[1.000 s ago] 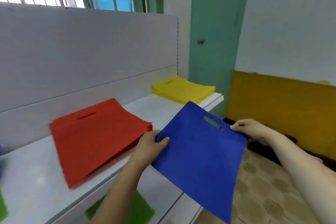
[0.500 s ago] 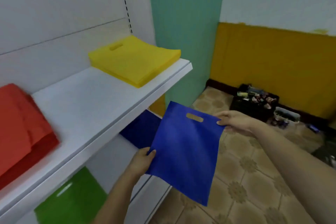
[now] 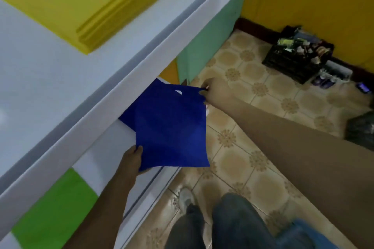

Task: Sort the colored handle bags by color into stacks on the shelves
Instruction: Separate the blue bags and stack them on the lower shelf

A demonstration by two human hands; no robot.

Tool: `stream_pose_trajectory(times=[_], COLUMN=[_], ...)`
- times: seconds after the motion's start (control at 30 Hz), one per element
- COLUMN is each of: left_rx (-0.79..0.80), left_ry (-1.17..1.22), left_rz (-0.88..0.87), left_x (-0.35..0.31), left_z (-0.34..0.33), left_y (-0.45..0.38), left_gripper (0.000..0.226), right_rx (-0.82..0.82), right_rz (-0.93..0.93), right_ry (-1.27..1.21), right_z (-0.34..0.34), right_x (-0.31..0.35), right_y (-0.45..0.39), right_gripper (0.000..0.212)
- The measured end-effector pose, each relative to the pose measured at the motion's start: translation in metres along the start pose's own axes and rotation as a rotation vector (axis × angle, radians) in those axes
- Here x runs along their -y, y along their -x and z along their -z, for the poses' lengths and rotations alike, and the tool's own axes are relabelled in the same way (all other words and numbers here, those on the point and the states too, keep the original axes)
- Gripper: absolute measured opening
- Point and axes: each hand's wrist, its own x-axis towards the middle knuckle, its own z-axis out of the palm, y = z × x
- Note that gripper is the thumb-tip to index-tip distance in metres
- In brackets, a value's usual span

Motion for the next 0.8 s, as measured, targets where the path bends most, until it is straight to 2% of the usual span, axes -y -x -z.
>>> stream_pose_trajectory(times=[0.17, 0.33, 0.47, 0.53, 0.6, 0.67, 0.73, 0.8], left_rx=[0.005, -0.107, -0.189, -0.241, -0.312, -0.417, -0.511, -0.536], left_ry=[0.15, 0.344, 0.55, 0.587, 0.536, 0.309, 0.047, -0.012], left_rz=[0.117, 0.215, 0.242, 0.221, 0.225, 0.256, 0.259, 0.221], left_x=[0.014, 0.018, 0.007, 0.005, 0.002, 0.002, 0.0, 0.001], left_z=[-0.013, -0.033, -0.045, -0.048, -0.051, -0.056, -0.064, -0.07], left_y=[-0.031, -0.055, -0.075, -0.092, -0.104, -0.108, -0.102, -0.095], left_gripper=[0.018, 0.018, 0.021, 0.029, 0.035, 0.041, 0.05, 0.055], right_rx=[0.069, 0.17, 0.289, 0.293, 0.311, 0.337, 0.379, 0.421], right_rz=[0.101, 0.288, 0.337, 0.315, 0.268, 0.231, 0.171, 0.124], right_ry=[0.029, 0.003, -0.172, -0.093, 0.115, 0.334, 0.372, 0.322], right_z=[-0.029, -0.051, -0.058, -0.063, -0.071, -0.08, -0.094, -0.102], right_x=[0.011, 0.048, 0.066, 0.052, 0.023, -0.007, -0.032, -0.044], right_y=[-0.064, -0.112, -0.123, -0.124, -0.121, -0.113, -0.113, -0.112], right_gripper=[0.016, 0.025, 0.053, 0.059, 0.059, 0.058, 0.062, 0.066])
